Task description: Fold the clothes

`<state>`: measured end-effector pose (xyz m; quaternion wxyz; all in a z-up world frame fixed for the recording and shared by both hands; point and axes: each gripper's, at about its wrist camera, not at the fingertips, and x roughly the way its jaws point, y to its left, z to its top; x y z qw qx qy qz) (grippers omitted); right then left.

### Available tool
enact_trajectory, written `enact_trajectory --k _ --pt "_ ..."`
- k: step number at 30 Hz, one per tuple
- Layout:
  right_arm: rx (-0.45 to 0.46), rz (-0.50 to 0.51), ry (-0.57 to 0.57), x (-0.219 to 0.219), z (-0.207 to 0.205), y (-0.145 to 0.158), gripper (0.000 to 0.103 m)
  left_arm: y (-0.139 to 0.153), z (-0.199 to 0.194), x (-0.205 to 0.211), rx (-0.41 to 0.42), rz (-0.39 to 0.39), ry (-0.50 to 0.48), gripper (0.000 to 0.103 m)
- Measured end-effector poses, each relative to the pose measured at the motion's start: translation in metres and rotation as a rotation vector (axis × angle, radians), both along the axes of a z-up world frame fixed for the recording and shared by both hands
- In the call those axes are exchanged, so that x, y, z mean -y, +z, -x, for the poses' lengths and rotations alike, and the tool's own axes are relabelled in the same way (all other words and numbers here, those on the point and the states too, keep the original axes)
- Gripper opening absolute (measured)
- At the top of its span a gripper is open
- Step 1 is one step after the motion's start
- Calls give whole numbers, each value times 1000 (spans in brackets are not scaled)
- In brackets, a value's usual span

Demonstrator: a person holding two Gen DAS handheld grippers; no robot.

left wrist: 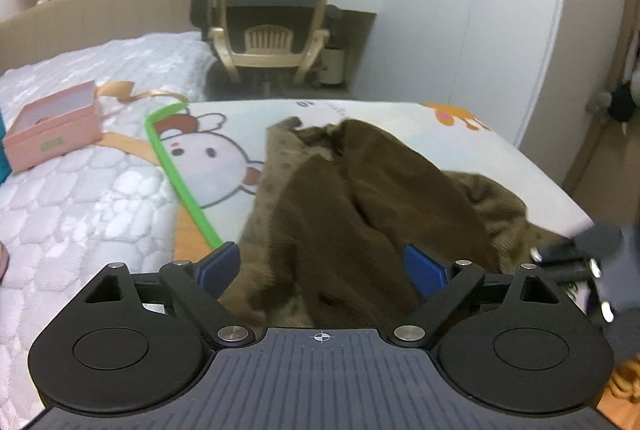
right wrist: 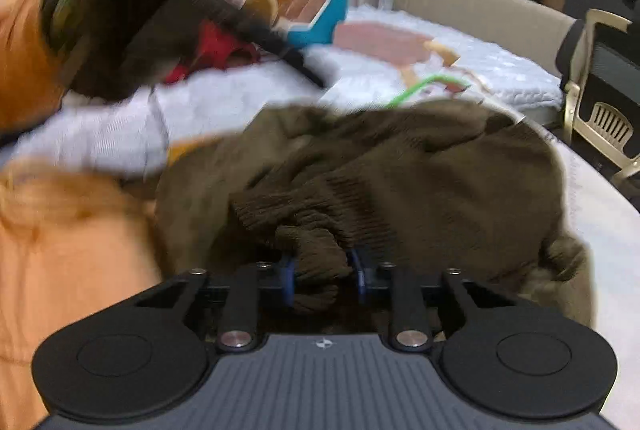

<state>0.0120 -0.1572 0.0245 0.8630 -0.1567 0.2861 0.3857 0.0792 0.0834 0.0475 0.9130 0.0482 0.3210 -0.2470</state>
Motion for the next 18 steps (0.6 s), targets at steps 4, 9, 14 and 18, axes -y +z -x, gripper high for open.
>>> enact_trajectory --k 4,9,14,18 --pt "190 -115 -311 69 -59 62 15 -11 10 15 -61 5 -66 96" --pt "312 -115 -795 163 -150 84 23 -31 15 44 -132 -7 -126 96" --pt "115 -139 -1026 225 -190 31 24 -49 23 72 -133 -68 -208 96" --pt "41 -176 -1001 224 -176 3 35 -65 16 80 -94 -137 -194 77"
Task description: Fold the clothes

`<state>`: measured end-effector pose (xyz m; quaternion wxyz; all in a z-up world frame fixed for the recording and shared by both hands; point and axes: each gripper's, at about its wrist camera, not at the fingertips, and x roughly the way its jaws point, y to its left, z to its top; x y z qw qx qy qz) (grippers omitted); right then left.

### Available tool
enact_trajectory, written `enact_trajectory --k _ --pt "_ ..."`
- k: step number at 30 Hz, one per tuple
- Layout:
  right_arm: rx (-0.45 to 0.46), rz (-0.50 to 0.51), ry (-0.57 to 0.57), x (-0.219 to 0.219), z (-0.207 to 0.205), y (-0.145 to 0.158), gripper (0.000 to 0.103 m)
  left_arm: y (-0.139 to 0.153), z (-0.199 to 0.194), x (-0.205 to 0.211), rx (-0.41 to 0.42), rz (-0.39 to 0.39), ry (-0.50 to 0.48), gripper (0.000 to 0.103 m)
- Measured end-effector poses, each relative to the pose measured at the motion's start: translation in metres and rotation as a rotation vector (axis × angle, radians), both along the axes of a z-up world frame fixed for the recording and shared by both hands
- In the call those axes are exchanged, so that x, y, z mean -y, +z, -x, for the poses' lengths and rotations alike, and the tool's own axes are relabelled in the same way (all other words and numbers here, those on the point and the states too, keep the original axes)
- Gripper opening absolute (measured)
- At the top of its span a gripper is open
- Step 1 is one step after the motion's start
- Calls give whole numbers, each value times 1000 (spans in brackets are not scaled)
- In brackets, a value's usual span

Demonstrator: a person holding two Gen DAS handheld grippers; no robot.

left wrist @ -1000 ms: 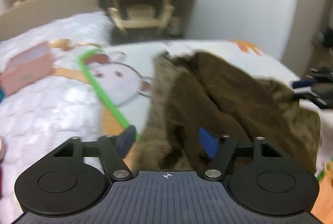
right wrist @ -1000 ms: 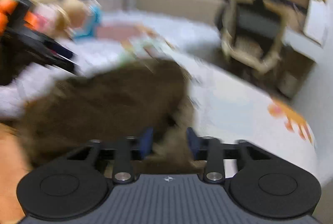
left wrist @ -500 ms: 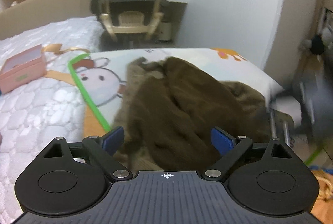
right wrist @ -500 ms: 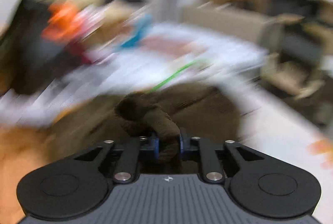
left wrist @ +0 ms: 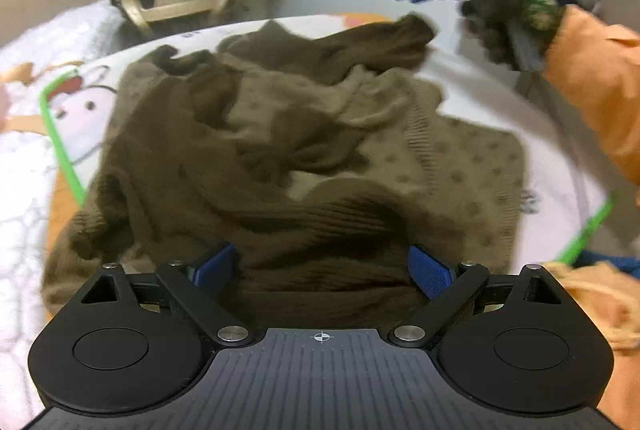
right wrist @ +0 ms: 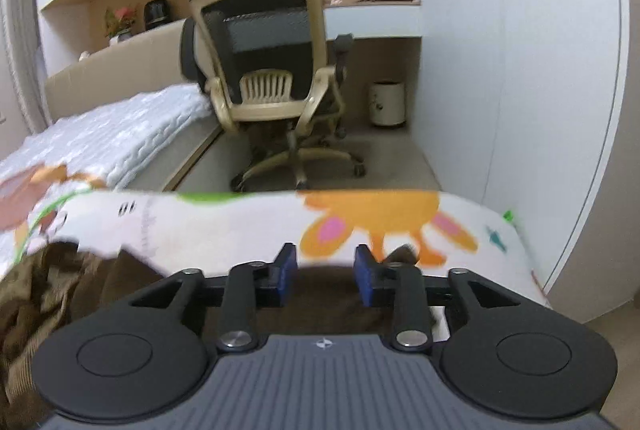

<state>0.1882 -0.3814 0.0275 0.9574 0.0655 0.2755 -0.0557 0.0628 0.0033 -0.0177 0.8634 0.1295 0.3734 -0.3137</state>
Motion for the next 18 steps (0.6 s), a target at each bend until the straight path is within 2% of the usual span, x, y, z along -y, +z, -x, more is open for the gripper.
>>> enact_trajectory --k 1,2,3,5,7,8,13,16,17,18 --pt "-2 10 15 -4 3 -4 36 -1 -4 -2 15 1 -10 71" --pt "3 22 36 -8 7 -5 36 2 -8 -6 12 17 -6 56" --pt "10 29 53 -14 6 -4 37 6 -13 -10 3 36 2 36" --pt "38 34 94 -27 10 5 43 17 -23 -18 26 59 27 12" --pt "67 37 140 -38 19 16 55 31 -35 -31 101 51 83 12" --pt "82 38 169 -47 22 23 57 39 -44 -40 143 44 128 11" --pt "90 25 332 -93 25 37 64 73 -90 -118 346 -12 472 9" --pt "52 41 424 -125 22 32 65 80 -119 -178 415 -56 708 9" --pt "37 37 444 -132 19 30 66 79 -127 -197 414 -55 777 9" --pt "21 34 464 -139 17 28 67 78 -133 -216 393 -23 841 10"
